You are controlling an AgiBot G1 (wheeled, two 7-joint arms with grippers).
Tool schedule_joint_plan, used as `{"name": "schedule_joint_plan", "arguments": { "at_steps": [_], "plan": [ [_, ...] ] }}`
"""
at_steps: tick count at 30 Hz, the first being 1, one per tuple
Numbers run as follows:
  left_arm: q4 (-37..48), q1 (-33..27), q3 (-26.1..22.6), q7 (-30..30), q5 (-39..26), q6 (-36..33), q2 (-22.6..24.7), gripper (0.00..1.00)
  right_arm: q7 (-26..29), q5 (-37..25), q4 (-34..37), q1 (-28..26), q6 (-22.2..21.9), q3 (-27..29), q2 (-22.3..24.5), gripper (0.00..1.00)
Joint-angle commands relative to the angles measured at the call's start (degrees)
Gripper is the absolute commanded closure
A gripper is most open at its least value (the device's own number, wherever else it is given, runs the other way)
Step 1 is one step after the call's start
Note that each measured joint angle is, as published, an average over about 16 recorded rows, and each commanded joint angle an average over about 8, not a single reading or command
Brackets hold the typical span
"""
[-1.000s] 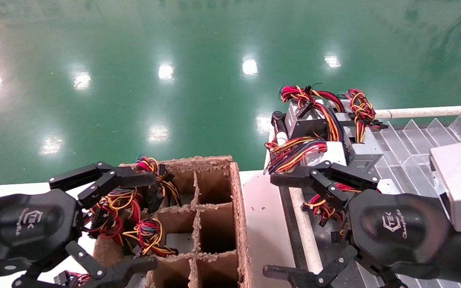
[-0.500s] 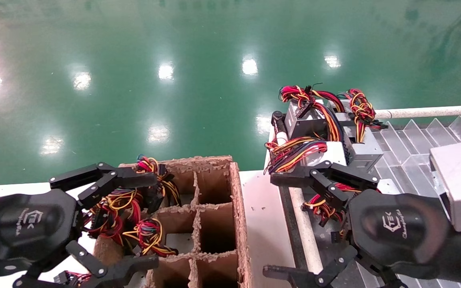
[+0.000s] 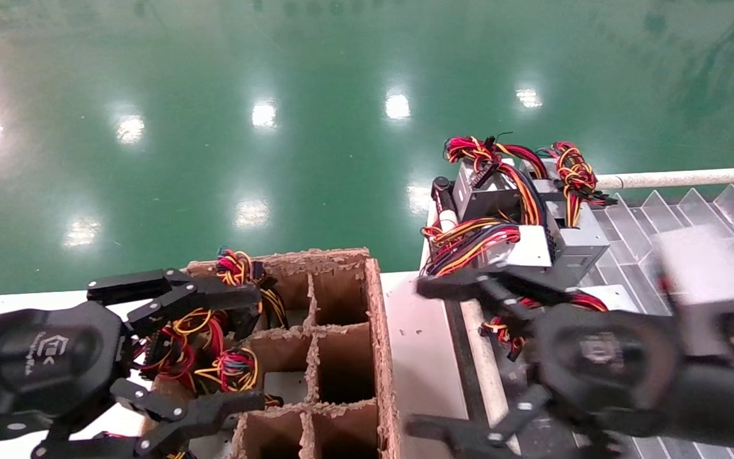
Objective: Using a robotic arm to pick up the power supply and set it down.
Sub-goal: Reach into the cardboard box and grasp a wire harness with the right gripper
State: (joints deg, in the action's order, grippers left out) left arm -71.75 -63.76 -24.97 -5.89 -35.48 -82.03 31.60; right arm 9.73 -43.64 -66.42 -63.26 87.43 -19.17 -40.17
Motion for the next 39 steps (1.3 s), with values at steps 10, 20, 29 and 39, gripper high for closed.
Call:
{"name": "schedule_joint_plan", "arguments": {
  "at_steps": [10,20,29,39],
  "plan": [
    [0.0,0.0,0.0,0.0,0.0,0.0,0.0,1.0,-1.74,-7.23,8.06,-4.06,-0.67,-5.64,-8.99,0.0],
    [0.0,0.0,0.0,0.0,0.0,0.0,0.0,1.0,-7.2,-11.18,20.7,-8.8,1.88,-10.23,-19.26,0.0],
    [0.0,0.0,0.0,0.0,0.0,0.0,0.0,1.0,-13.95,-15.02,34.57,-14.34,2.08,-14.56,-28.43,0.5],
    [0.0,0.0,0.0,0.0,0.0,0.0,0.0,1.0,-20.76,-17.35,47.16,-17.59,1.92,-17.5,-35.16,1.0]
  ]
}}
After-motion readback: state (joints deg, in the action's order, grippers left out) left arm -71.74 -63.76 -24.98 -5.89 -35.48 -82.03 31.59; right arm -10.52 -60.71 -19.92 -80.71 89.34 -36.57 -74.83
